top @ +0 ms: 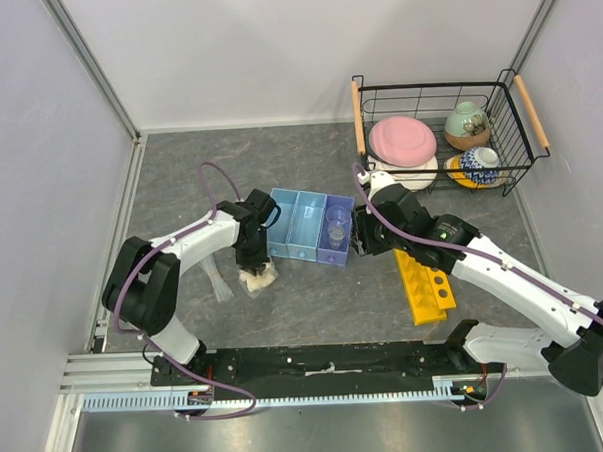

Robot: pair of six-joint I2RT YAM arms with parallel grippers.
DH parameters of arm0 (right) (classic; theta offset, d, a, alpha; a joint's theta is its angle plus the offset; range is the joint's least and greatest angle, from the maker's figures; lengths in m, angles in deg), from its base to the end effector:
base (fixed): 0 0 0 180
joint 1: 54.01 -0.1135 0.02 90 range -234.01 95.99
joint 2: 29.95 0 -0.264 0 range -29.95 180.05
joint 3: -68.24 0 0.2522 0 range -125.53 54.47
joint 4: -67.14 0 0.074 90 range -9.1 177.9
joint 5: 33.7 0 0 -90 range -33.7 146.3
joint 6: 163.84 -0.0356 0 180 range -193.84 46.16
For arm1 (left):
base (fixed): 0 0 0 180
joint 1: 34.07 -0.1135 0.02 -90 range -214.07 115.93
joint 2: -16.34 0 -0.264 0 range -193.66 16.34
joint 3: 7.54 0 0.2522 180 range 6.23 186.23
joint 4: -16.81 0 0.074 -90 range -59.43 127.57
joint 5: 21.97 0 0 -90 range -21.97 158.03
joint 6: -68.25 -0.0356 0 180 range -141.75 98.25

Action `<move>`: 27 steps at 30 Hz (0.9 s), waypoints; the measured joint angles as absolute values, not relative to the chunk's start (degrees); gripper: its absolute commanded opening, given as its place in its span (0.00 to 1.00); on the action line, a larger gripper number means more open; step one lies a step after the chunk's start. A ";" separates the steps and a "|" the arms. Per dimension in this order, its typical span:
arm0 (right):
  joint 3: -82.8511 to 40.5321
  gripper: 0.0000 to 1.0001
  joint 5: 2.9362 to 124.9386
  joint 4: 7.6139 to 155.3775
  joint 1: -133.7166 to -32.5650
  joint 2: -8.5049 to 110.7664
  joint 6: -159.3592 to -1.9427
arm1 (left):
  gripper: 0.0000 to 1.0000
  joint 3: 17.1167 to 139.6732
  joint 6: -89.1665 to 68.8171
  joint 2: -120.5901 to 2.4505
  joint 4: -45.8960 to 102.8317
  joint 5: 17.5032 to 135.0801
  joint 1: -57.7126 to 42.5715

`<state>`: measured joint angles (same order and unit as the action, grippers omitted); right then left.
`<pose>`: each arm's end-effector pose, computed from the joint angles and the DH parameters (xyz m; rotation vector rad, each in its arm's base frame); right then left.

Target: Organize the chemistry lab equipment

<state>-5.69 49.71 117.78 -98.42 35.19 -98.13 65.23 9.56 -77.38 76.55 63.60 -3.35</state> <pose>0.1741 0.1648 0.3186 -0.3500 2.3177 0.4794 0.2510 -0.1460 0.1787 -0.0246 2.9624 -0.0261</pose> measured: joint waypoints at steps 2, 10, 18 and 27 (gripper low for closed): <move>-5.69 0.49 49.66 117.81 -98.42 34.58 -98.17 | 0.14 64.66 9.56 -77.38 76.18 63.89 -3.35; -5.69 0.48 49.49 118.11 -98.44 31.96 -98.79 | 0.02 61.91 9.69 -76.11 75.37 64.33 -3.35; -5.69 0.48 49.33 119.20 -99.07 30.69 -99.64 | 0.02 63.52 9.69 -66.38 82.03 63.65 -3.35; -5.71 0.48 49.31 119.34 -100.23 30.78 -100.21 | 0.02 83.81 9.49 -61.57 90.49 62.36 -3.35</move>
